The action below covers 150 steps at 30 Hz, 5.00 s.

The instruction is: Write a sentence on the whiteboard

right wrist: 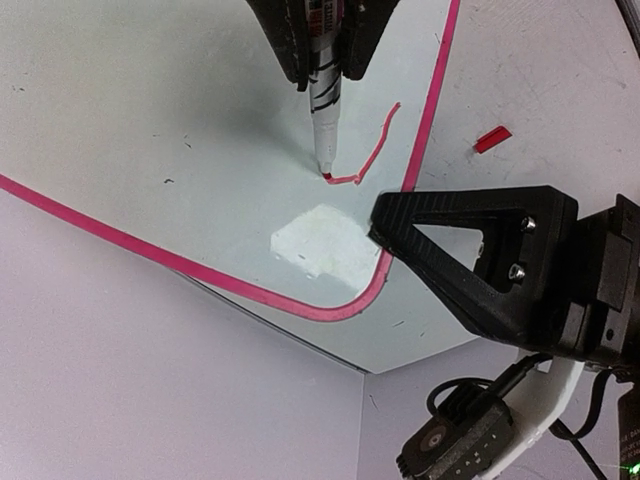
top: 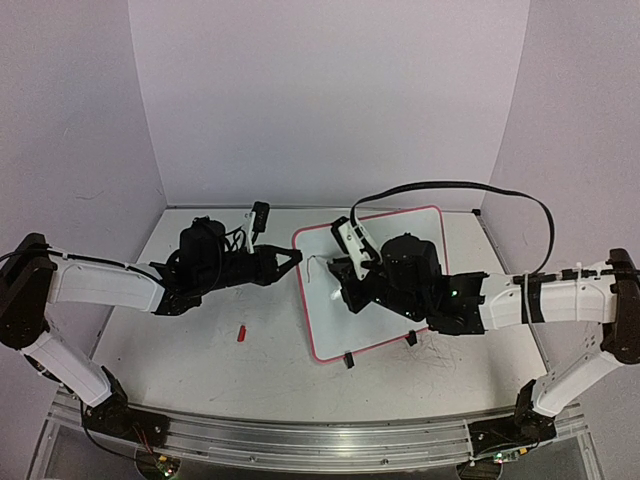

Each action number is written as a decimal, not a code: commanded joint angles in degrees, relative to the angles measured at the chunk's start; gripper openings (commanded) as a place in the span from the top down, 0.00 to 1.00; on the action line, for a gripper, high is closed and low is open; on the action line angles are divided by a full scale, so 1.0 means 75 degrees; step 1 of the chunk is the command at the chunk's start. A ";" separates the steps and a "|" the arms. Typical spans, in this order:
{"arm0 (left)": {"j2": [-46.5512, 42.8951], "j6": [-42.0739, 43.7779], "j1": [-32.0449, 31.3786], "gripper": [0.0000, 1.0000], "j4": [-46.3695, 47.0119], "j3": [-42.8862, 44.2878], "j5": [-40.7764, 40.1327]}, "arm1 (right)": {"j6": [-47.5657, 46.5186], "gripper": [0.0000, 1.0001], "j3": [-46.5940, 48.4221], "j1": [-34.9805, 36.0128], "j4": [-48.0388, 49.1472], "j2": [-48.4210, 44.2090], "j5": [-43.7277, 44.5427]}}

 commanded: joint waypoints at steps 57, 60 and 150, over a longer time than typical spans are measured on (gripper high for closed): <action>-0.0375 0.0167 0.0025 1.00 0.0230 -0.0041 -0.0079 | 0.0296 1.00 -0.0404 -0.0120 0.0573 -0.0191 -0.0321; -0.0366 0.0189 0.0018 1.00 0.0233 -0.0015 -0.0066 | 0.0308 1.00 -0.0414 -0.0123 0.0539 -0.0168 -0.0300; -0.0401 0.0272 0.0025 1.00 0.0055 0.0055 -0.0067 | 0.0963 1.00 -0.0904 -0.0402 0.0820 -0.0543 -0.0124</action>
